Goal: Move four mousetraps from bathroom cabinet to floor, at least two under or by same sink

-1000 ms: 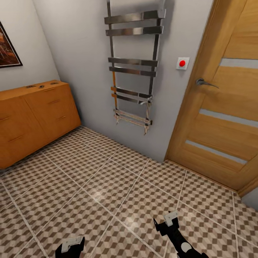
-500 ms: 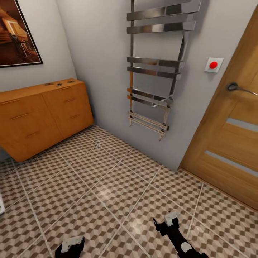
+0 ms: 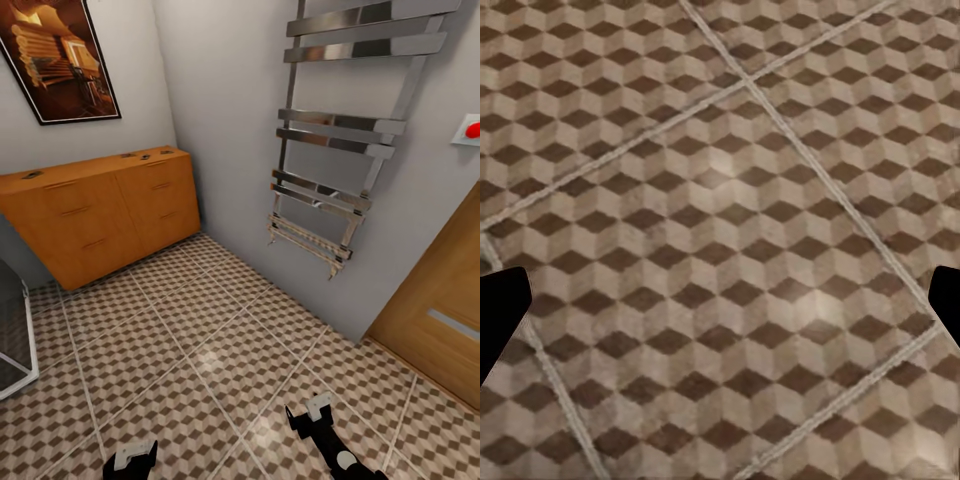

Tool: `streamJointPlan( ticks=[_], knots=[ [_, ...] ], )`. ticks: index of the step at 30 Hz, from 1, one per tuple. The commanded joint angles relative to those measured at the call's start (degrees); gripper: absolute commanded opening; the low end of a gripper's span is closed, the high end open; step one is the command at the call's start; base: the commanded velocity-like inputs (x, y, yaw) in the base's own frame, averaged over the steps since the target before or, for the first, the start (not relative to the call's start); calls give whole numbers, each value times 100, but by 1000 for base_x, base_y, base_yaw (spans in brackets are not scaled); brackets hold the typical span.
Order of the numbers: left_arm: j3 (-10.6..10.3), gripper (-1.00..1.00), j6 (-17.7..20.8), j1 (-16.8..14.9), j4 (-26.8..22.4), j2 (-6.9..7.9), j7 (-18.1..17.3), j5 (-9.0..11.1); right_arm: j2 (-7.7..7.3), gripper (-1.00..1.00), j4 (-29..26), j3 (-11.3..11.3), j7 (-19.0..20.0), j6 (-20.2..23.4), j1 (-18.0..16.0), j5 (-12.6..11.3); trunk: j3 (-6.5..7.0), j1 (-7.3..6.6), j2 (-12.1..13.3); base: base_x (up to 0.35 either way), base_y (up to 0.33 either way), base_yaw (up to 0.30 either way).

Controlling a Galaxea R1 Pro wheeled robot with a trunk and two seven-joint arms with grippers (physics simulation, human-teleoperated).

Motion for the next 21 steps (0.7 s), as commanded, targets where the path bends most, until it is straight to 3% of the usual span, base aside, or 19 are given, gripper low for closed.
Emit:
streamJointPlan(
  ticks=[1, 21],
  knots=[
    [35, 100, -16, -5, 8, 0, -30, 2, -1, 100, 0, -19, -2, -14, -1, 56, -1, 2, -2, 203, -86, 265],
    [35, 100, -15, -5, 8, 0, -30, -6, -1, 100, 3, -19, -2, -14, 6, 62, 59, 2, -2, 208, -161, 268]
  ],
)
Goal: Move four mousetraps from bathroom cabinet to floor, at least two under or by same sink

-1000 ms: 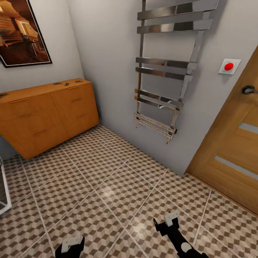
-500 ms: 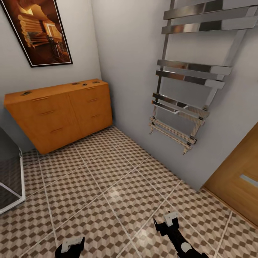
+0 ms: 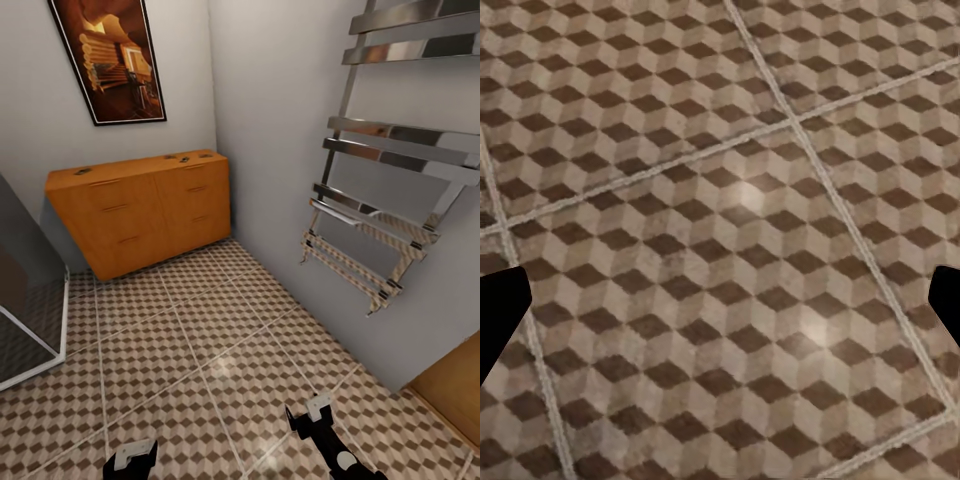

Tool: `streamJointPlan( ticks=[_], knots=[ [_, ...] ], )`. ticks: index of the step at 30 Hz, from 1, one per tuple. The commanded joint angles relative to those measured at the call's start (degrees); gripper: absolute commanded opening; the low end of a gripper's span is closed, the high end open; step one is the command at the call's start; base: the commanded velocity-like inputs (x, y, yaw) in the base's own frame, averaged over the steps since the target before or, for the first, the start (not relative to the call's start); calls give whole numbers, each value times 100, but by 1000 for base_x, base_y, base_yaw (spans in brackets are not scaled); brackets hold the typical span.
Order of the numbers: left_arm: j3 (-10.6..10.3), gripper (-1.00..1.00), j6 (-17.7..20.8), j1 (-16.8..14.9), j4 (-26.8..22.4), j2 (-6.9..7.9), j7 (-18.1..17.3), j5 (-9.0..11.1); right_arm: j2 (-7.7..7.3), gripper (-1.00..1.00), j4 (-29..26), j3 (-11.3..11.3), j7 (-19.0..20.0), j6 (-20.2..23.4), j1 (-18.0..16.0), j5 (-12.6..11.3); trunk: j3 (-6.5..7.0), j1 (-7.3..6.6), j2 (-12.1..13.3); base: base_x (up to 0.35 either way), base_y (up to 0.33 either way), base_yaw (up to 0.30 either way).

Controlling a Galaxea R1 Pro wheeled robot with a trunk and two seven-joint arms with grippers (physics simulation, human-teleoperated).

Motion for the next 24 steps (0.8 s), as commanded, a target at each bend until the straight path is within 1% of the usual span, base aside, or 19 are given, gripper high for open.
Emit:
streamJointPlan(
  ticks=[1, 24],
  knots=[
    [36, 100, -18, -5, 8, 0, -30, 1, -1, 100, -1, -16, -2, -14, -1, 51, -4, 2, -2, 225, -193, 281],
    [36, 100, -19, -5, 8, 0, -30, 0, -1, 100, -3, -16, -2, -14, -1, 47, -3, 2, -2, 231, -199, 287]
  ],
)
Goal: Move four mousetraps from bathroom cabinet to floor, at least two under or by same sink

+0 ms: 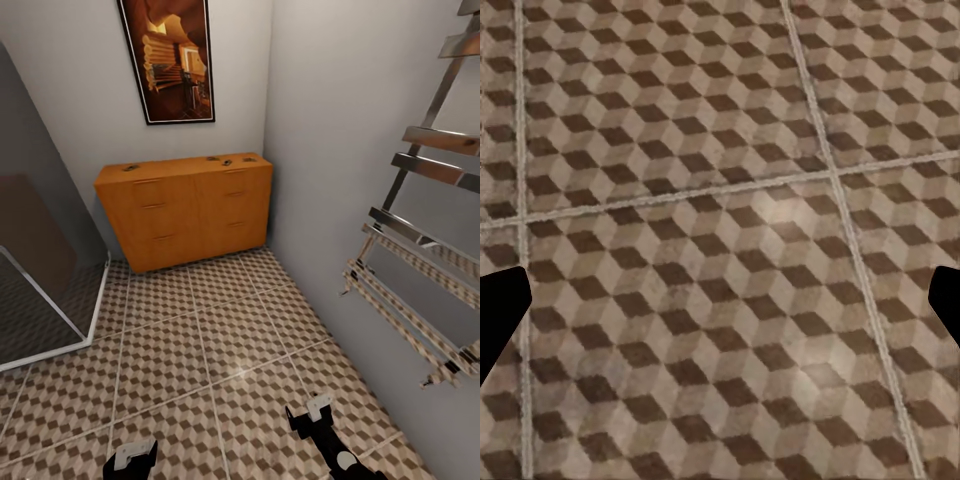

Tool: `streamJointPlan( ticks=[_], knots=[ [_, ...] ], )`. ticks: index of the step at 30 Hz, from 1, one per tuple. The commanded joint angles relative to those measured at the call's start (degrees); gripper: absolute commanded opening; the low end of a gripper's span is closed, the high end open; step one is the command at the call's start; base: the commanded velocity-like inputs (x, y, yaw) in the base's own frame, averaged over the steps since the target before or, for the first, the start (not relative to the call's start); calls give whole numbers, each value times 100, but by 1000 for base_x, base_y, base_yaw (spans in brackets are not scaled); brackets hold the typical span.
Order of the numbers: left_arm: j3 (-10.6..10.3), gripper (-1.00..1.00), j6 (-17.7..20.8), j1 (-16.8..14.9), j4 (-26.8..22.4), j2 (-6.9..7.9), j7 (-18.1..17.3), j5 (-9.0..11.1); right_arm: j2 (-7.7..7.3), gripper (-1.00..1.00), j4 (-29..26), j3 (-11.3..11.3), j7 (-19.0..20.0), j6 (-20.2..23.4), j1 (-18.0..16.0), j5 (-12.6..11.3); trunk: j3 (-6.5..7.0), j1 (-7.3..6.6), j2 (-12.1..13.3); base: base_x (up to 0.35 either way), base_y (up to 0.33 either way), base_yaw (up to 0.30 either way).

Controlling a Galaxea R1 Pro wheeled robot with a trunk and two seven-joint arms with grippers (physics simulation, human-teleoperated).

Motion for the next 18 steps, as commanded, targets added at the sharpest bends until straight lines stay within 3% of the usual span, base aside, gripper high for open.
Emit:
streamJointPlan(
  ticks=[1, 18],
  knots=[
    [36, 100, -17, -5, 8, 0, -30, 1, -1, 100, 0, -17, -2, -14, -1, 53, -4, 2, -2, 232, -199, 288],
    [36, 100, -17, -5, 8, 0, -30, 5, -1, 100, 0, -17, -2, -14, -1, 53, -4, 2, -2, 232, -199, 288]
  ],
)
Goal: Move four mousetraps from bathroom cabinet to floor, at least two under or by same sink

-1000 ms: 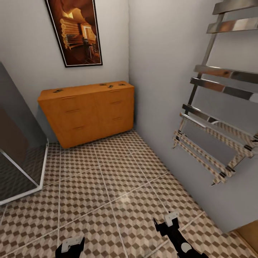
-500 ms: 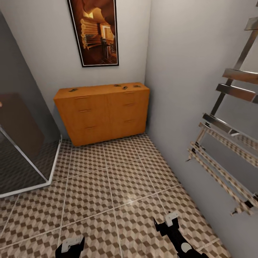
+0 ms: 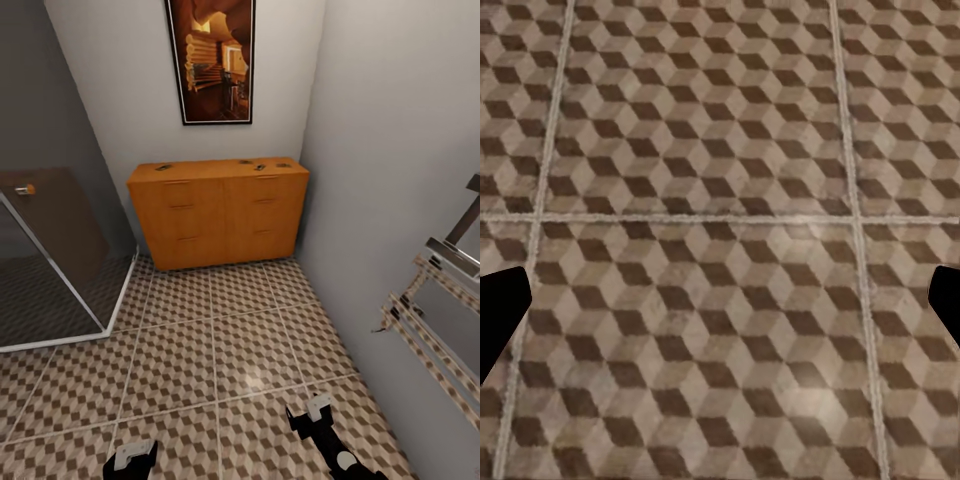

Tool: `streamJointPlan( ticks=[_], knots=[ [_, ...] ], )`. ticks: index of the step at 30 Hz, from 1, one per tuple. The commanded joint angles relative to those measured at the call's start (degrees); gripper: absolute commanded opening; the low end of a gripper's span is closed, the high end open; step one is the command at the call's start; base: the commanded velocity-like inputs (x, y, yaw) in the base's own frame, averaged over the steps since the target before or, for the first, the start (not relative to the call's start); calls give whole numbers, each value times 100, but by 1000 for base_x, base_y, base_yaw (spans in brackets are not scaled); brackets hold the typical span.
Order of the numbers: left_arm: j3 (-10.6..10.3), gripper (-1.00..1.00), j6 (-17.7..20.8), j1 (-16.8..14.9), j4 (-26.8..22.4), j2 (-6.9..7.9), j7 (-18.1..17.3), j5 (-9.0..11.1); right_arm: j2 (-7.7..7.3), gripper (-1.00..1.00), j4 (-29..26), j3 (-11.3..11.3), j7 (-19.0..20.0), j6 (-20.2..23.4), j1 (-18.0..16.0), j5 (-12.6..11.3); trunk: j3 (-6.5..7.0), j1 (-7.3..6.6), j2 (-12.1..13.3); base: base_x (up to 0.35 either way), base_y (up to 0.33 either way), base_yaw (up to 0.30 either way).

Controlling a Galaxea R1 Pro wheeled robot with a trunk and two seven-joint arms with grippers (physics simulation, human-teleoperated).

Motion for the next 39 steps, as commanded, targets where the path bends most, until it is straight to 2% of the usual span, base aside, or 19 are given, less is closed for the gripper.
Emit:
streamJointPlan(
  ticks=[1, 14, 28, 39],
  knots=[
    [35, 100, -17, -5, 8, 0, -30, 2, -1, 100, 0, -17, -2, -14, -1, 54, -4, 2, -2, 232, -199, 288],
    [35, 100, -17, -5, 8, 0, -30, -2, -5, 100, 0, -17, 3, -14, -1, 59, -4, 2, -2, 232, -199, 247],
    [35, 100, -17, -5, 8, 0, -30, -2, -10, 100, 0, -17, 7, -14, -1, 62, -4, 2, -2, 232, -199, 12],
    [35, 100, -17, -5, 8, 0, -30, -2, -10, 100, 0, -17, 7, -14, -1, 62, 5, 2, -2, 241, -136, -80]
  ],
)
